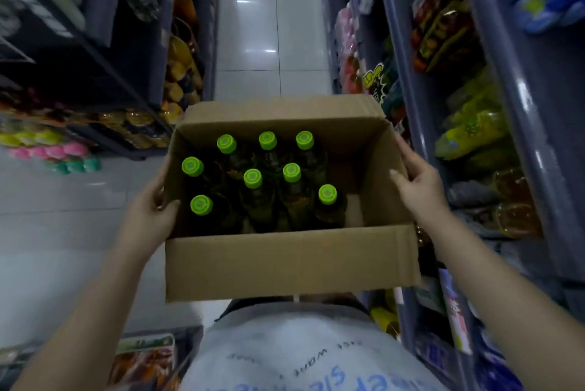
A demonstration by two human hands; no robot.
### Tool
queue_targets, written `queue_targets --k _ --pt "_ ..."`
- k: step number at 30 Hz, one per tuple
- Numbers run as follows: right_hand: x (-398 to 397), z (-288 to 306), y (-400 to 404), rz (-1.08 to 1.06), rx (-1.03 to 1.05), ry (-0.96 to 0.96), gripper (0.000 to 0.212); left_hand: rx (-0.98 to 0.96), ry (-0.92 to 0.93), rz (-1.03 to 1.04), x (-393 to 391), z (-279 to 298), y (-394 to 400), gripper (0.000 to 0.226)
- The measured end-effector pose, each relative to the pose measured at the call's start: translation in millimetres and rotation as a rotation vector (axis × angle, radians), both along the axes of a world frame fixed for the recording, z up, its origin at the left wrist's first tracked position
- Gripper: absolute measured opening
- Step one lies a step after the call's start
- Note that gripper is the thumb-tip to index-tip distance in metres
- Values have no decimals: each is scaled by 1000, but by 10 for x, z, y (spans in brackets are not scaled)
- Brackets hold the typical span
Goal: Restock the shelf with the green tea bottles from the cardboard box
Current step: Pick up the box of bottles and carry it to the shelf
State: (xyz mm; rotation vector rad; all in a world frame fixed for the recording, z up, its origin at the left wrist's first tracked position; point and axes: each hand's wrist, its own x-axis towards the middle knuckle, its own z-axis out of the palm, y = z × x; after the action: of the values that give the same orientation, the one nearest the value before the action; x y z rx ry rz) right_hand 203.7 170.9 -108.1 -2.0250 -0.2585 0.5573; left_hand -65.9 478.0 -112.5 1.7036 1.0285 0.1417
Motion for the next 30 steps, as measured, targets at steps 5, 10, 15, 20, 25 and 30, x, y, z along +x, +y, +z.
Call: queue_targets --k 5,10,15,20,25,30 --pt "536 139 377 -17 32 3 65 49 -5 -68 632 244 428 77" --pt "1186 137 749 2 57 6 64 14 -10 -68 1290 170 820 80" --pt "2045 -67 1104 59 34 10 66 84 6 -19 1983 41 1057 80" --pt "2755 -41 1433 71 43 5 65 77 -55 5 2649 2 1303 79" --pt "3343 -214 1792 73 39 -3 65 117 24 -13 3192 -162 1775 83" --pt "3834 -544 2237 4 10 26 65 134 67 -54 3788 -453 2243 84"
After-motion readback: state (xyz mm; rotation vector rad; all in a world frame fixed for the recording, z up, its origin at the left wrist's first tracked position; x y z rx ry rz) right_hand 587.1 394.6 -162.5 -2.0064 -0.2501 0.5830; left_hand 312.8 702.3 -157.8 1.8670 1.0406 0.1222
